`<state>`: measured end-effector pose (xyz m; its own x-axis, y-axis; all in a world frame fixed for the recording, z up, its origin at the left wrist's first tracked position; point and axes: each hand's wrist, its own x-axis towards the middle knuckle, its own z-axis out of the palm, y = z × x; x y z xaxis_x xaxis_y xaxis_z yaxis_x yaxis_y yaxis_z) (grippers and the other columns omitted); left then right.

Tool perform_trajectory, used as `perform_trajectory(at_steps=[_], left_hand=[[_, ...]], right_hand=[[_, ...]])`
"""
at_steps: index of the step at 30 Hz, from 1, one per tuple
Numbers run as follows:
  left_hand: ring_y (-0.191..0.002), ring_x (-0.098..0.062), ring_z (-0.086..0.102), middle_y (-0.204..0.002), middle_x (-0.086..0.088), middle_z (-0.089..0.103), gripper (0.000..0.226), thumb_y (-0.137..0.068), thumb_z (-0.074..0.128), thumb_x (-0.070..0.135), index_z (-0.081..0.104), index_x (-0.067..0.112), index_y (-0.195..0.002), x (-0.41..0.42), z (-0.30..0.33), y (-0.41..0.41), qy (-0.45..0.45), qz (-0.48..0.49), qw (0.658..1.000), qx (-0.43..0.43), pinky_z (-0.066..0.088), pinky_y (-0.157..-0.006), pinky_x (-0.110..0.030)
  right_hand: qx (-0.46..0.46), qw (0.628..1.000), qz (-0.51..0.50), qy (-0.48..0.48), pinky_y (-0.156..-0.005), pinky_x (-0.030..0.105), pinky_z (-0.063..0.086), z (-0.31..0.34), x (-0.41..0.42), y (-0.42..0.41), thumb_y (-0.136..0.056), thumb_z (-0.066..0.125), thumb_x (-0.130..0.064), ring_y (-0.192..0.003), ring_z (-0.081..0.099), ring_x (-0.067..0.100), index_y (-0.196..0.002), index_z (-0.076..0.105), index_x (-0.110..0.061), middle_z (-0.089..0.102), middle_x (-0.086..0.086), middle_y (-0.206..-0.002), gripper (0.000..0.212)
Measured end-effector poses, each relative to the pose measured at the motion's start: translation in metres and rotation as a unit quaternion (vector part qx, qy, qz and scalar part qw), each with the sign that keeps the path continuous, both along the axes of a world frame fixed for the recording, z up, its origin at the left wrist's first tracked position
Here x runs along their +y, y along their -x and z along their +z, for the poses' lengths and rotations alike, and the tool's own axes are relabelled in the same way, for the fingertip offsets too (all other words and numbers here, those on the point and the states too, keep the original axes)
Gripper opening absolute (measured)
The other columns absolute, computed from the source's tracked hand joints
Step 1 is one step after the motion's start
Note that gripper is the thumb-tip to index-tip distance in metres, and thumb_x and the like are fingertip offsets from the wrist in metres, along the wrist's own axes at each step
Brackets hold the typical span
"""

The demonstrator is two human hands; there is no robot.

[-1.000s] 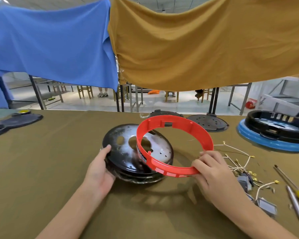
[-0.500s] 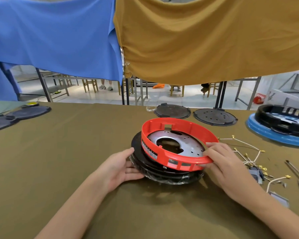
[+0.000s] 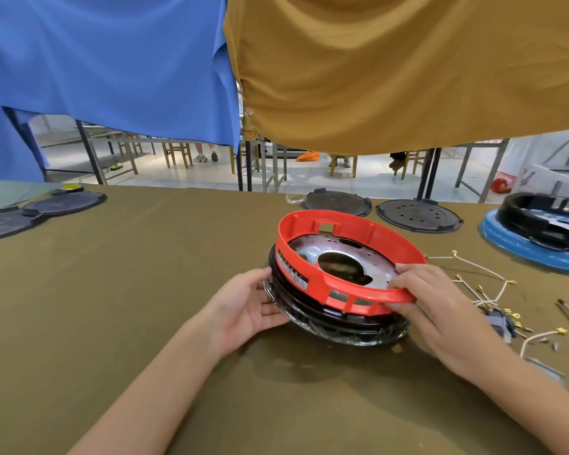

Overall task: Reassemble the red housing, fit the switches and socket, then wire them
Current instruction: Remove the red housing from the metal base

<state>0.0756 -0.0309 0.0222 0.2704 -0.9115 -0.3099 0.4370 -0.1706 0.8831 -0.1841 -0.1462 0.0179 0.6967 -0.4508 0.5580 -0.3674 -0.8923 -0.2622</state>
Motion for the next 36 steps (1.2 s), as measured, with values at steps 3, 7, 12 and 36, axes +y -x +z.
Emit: perform_trajectory(at_steps=[3,7,12,36], left_hand=[[-0.064,-0.021,0.070,-0.072,-0.008,0.070,0.027,-0.102,0.041,0.026,0.061,0.009,-0.095,-0.002,-0.001,0.001,0.015,-0.002,1.000,0.013,0.060,-0.063,-0.032],[-0.068,-0.024,0.072,-0.079,-0.012,0.072,0.039,-0.100,0.044,0.041,0.063,0.007,-0.097,-0.004,-0.005,0.002,0.039,-0.002,0.999,0.036,0.060,-0.063,-0.033],[-0.069,-0.023,0.072,-0.081,-0.010,0.073,0.048,-0.082,0.059,0.053,0.067,0.009,-0.100,-0.006,-0.007,0.005,0.058,-0.010,0.997,0.044,0.059,-0.063,-0.032],[-0.105,-0.024,0.071,-0.118,-0.009,0.072,0.046,-0.086,0.060,0.056,0.075,0.023,-0.113,0.001,-0.002,0.010,0.115,0.006,0.993,-0.009,0.059,-0.071,-0.034]], right_hand=[[0.000,1.000,0.000,-0.002,-0.099,0.018,0.030,0.000,0.001,-0.001,-0.092,0.049,-0.039,-0.120,0.048,0.015,-0.104,0.067,-0.011,0.063,-0.005,-0.104,0.036],[0.006,1.000,0.003,0.008,-0.099,0.017,0.030,-0.002,0.003,-0.002,-0.092,0.049,-0.042,-0.119,0.047,0.015,-0.105,0.067,-0.012,0.063,-0.006,-0.105,0.037],[0.014,1.000,0.004,0.012,-0.099,0.027,0.039,-0.003,0.003,0.000,-0.093,0.049,-0.040,-0.118,0.050,0.016,-0.106,0.066,-0.013,0.062,-0.007,-0.105,0.035],[0.044,0.996,0.080,-0.009,-0.097,0.033,0.045,-0.001,-0.007,0.006,-0.082,0.052,0.016,-0.119,0.052,0.020,-0.097,0.068,-0.009,0.059,-0.002,-0.110,0.034]])
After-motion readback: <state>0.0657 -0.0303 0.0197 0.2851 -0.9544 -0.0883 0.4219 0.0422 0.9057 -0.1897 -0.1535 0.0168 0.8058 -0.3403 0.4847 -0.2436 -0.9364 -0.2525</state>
